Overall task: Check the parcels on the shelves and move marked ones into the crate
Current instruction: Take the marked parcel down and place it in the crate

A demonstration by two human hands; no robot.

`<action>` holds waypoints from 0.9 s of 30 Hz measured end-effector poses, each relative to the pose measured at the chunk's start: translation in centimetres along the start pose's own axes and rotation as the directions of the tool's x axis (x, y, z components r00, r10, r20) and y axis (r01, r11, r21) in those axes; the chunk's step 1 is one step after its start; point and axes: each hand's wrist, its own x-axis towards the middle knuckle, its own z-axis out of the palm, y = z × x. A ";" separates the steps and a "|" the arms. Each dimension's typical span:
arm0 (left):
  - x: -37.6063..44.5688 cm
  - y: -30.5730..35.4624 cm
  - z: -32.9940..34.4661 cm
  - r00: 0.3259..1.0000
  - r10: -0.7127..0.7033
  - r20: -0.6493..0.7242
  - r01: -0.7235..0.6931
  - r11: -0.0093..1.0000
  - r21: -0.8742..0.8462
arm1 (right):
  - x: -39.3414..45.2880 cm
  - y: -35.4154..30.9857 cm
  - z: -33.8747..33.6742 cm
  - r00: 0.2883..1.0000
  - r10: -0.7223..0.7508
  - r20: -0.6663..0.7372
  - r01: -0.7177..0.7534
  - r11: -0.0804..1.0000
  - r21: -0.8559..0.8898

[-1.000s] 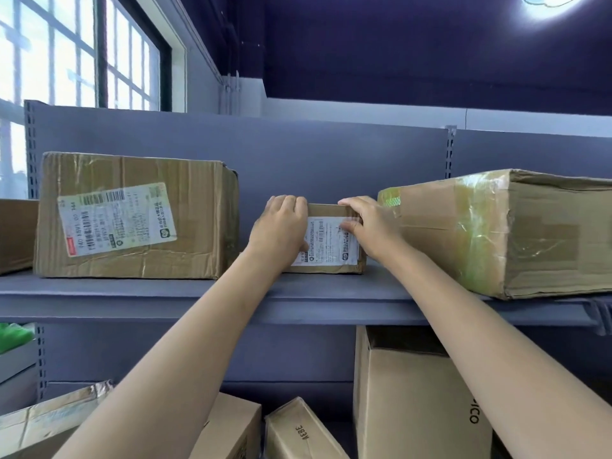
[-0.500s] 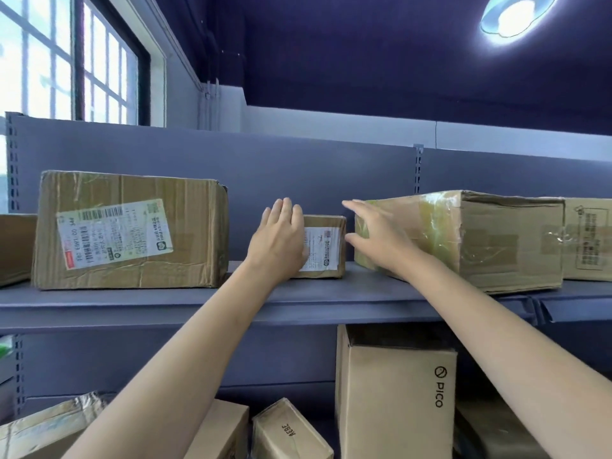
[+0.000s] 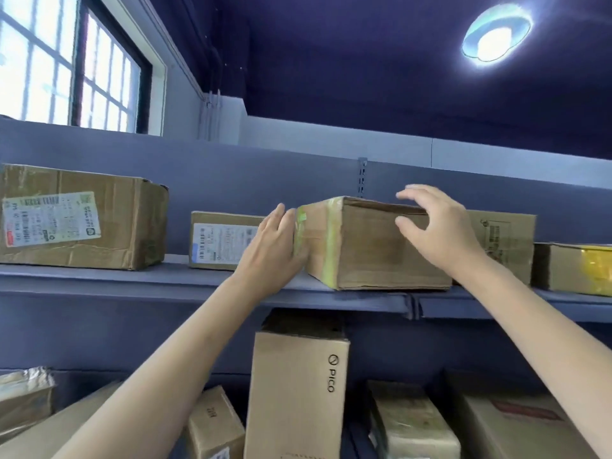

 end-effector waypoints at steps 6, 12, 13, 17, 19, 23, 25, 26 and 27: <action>-0.3 5.8 3.6 0.982 -0.186 0.028 0.188 0.979 -0.077 | -2.3 6.9 -1.6 0.955 0.266 0.133 -0.280 0.955 0.103; -1.1 7.2 4.6 0.946 -0.305 0.111 0.309 0.951 -0.019 | -3.4 9.9 -0.2 0.785 0.496 0.373 -0.595 0.771 0.227; -1.1 7.1 4.7 0.935 -0.322 0.147 0.325 0.946 0.001 | -3.4 10.1 0.1 0.746 0.523 0.412 -0.645 0.721 0.254; -1.3 6.8 4.7 0.922 -0.314 0.226 0.311 0.949 0.053 | -3.7 10.8 0.7 0.705 0.528 0.473 -0.703 0.607 0.371; -1.5 6.6 4.3 0.929 -0.300 0.218 0.298 0.954 0.042 | -4.0 10.8 0.5 0.742 0.514 0.431 -0.668 0.619 0.412; -1.7 6.8 2.6 0.957 -0.251 0.147 0.267 0.958 -0.102 | -4.0 9.9 -1.0 0.836 0.430 0.340 -0.547 0.610 0.573; -1.4 7.1 1.6 0.970 -0.224 0.093 0.237 0.956 -0.171 | -3.7 9.1 -1.7 0.874 0.389 0.291 -0.480 0.595 0.645; -1.3 7.3 1.0 0.976 -0.211 0.058 0.218 0.953 -0.211 | -3.6 8.7 -2.2 0.891 0.369 0.263 -0.446 0.608 0.657; -1.2 7.6 0.4 0.979 -0.202 0.015 0.199 0.945 -0.259 | -3.6 8.3 -2.6 0.913 0.341 0.222 -0.398 0.637 0.660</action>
